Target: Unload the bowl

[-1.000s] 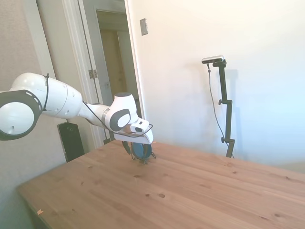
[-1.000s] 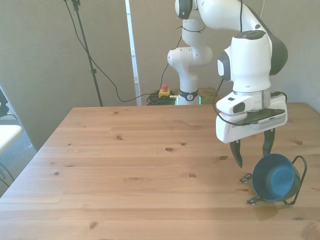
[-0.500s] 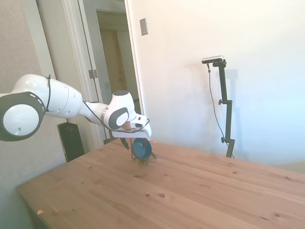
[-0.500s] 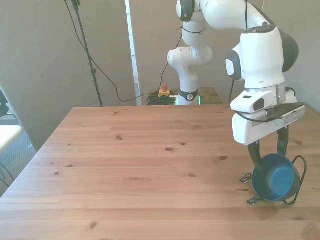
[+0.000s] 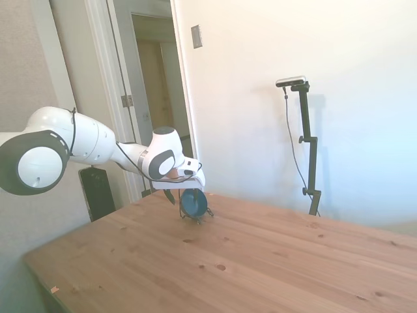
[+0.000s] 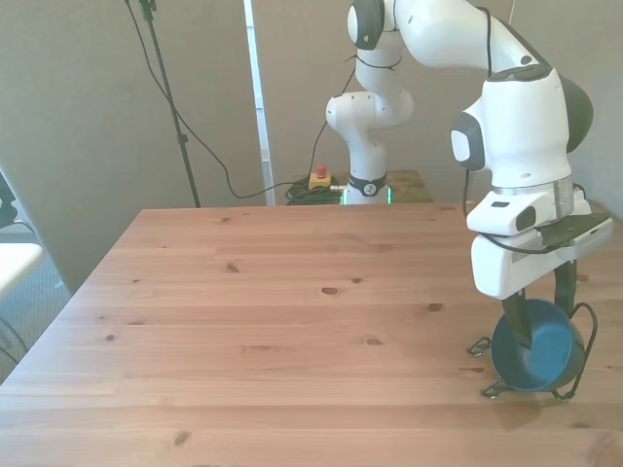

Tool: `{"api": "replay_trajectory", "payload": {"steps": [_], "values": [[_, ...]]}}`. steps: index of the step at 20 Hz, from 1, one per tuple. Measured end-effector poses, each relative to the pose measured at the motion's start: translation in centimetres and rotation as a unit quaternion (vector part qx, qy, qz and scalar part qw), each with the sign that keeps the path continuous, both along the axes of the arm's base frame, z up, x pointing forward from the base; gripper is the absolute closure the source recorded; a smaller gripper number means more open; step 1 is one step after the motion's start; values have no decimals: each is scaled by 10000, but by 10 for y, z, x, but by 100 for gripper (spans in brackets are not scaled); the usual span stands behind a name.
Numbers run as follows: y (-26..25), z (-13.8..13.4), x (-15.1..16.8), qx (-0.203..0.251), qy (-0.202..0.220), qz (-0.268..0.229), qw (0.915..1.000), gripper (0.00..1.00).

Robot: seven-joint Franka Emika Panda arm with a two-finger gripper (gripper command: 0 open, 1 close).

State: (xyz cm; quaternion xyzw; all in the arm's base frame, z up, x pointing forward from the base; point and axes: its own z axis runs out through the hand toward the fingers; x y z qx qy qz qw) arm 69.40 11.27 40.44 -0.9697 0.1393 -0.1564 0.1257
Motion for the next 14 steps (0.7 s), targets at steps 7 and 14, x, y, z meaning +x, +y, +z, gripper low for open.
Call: {"api": "replay_trajectory", "payload": {"steps": [7, 14], "values": [[7, 8, -2, 37, -69, 136, 9999, 100], [8, 12, -3, 139, -94, 166, 9997, 100]]}}
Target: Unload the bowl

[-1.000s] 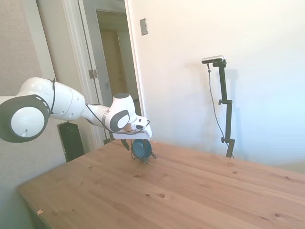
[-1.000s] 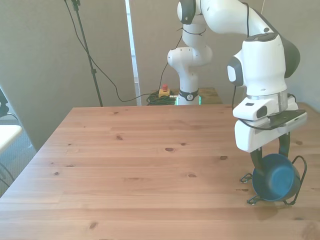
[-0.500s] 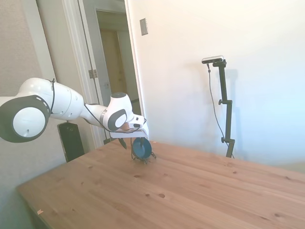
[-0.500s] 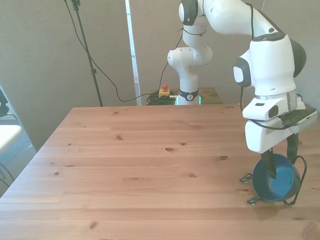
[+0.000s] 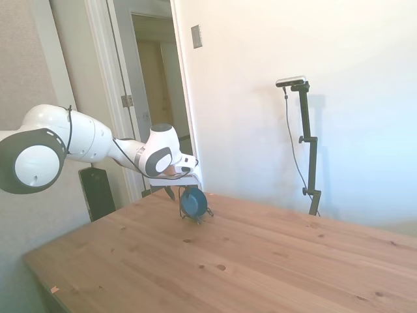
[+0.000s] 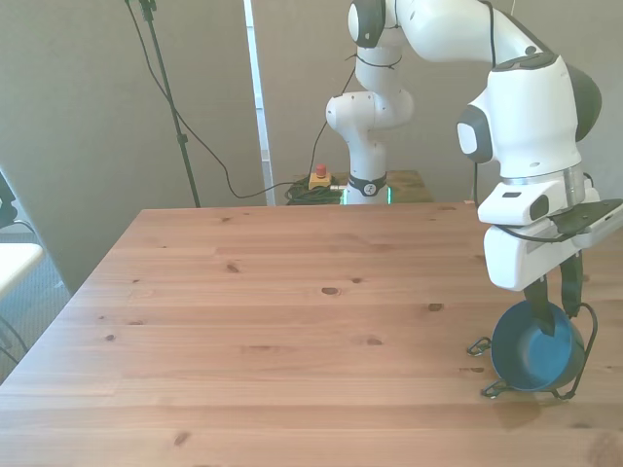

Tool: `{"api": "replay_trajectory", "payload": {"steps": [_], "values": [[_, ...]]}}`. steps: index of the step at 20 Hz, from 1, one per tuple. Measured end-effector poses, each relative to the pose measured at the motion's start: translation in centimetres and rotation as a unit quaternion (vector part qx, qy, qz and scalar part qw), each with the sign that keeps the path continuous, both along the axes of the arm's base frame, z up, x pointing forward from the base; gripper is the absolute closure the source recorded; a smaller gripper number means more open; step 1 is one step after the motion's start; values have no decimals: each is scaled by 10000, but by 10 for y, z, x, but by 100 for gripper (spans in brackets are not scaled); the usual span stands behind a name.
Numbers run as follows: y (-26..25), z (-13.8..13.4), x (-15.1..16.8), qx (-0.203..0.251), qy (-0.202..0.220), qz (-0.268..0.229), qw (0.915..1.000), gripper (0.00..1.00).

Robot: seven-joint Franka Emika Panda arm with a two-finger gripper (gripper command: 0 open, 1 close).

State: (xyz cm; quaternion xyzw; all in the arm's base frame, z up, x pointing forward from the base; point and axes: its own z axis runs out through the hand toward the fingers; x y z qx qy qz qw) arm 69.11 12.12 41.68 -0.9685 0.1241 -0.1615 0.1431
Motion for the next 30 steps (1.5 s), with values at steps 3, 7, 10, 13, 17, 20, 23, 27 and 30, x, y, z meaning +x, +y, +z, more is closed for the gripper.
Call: {"api": "replay_trajectory", "payload": {"steps": [3, 7, 10, 13, 17, 20, 23, 27, 30], "values": [[-1, 0, 0, 15, 1, 16, 10000, 100], [-5, -1, 1, 19, 8, 6, 10000, 100], [-1, 0, -1, 69, 15, 32, 10000, 100], [-2, 5, -3, 137, -4, 27, 9999, 100], [-12, 19, -10, 293, -66, 16, 9995, 100], [-23, 32, -19, 483, -52, 79, 9988, 100], [-30, 43, -34, 579, -73, 119, 9982, 100], [-36, 54, -73, 499, -87, 56, 9987, 100], [-50, 56, -114, 224, -94, -138, 9996, 100]]}}
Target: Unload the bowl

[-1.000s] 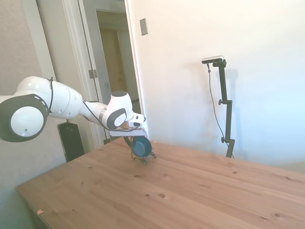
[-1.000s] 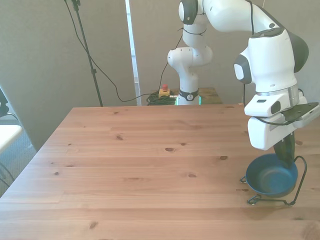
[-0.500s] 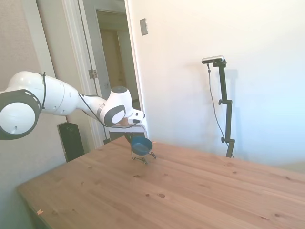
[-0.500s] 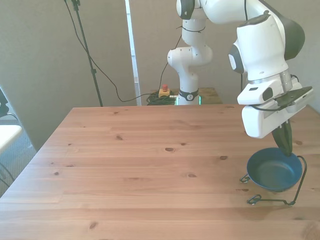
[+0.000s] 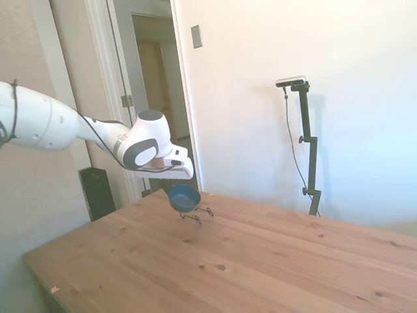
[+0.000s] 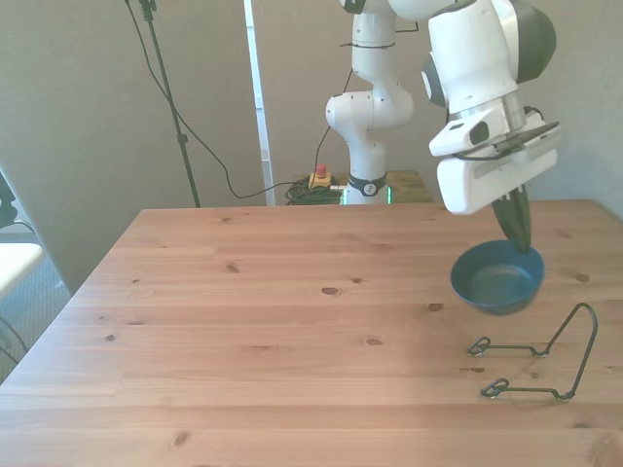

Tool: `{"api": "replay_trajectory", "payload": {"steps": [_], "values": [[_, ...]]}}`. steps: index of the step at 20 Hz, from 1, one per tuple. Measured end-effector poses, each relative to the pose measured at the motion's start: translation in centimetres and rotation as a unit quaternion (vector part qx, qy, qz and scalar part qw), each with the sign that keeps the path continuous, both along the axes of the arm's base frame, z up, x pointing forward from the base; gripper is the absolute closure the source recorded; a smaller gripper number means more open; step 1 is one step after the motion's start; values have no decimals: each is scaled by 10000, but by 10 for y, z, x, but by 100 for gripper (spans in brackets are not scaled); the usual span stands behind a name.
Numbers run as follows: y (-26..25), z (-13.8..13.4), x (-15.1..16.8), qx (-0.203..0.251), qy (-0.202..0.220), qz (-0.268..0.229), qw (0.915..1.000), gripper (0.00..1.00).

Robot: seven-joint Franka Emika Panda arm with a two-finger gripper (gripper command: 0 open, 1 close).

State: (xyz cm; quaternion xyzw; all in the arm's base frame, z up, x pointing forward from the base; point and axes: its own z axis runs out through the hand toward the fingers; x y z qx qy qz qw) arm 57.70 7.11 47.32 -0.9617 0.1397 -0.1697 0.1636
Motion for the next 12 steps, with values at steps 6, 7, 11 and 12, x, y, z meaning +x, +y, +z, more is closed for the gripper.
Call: {"api": "replay_trajectory", "payload": {"steps": [6, 7, 11, 12], "values": [[-20, -22, -80, -727, 279, -379, 9962, 100], [-26, -25, -89, -817, 318, -452, 9951, 100], [-56, -39, -113, -1159, 458, -742, 9894, 100], [-63, -45, -117, -1257, 510, -808, 9875, 100]]}}
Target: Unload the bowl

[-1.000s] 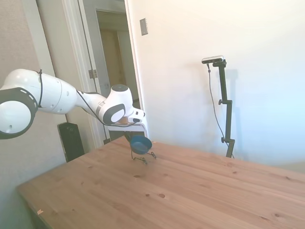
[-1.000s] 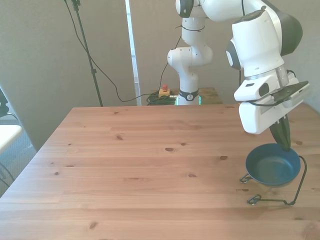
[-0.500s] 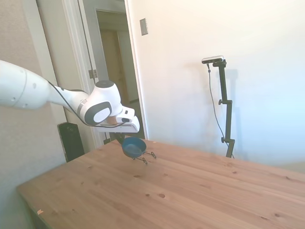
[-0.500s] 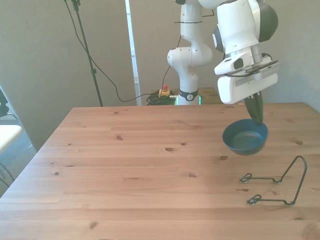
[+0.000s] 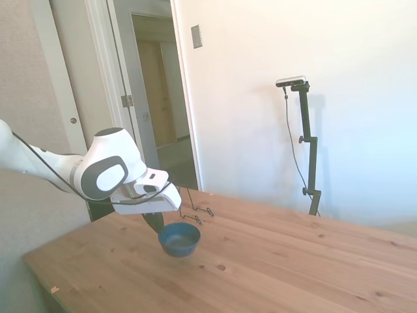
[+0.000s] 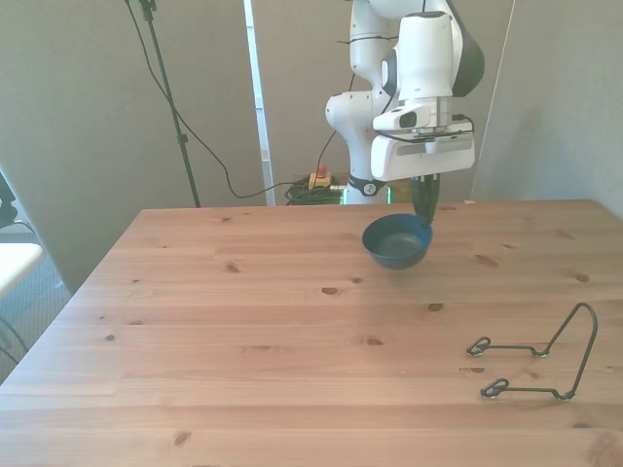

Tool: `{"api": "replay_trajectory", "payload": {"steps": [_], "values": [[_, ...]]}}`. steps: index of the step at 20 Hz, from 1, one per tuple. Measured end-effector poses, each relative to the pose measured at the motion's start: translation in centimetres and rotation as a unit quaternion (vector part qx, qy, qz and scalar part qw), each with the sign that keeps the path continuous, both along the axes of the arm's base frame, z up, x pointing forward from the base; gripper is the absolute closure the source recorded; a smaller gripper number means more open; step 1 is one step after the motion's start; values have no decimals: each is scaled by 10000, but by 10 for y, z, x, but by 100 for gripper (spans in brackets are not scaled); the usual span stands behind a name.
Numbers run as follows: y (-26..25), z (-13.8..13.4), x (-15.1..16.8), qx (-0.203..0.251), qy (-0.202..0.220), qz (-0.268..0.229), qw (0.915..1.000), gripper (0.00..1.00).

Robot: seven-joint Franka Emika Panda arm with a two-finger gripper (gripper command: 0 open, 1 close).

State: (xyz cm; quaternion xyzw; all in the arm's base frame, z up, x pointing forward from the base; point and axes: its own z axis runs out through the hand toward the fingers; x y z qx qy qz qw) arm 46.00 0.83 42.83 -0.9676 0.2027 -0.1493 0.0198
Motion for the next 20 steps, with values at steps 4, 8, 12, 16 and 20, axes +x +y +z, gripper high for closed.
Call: {"api": "replay_trajectory", "payload": {"steps": [4, 8, 12, 16, 20], "values": [[-19, -25, -9, -271, 68, -214, 9994, 100], [-23, -48, -11, -266, 135, -339, 9990, 100], [-26, -57, -8, -318, 93, -393, 9987, 100], [-24, -57, -7, -358, 36, -428, 9984, 0], [-21, -57, -7, -401, 11, -429, 9983, 0]]}}
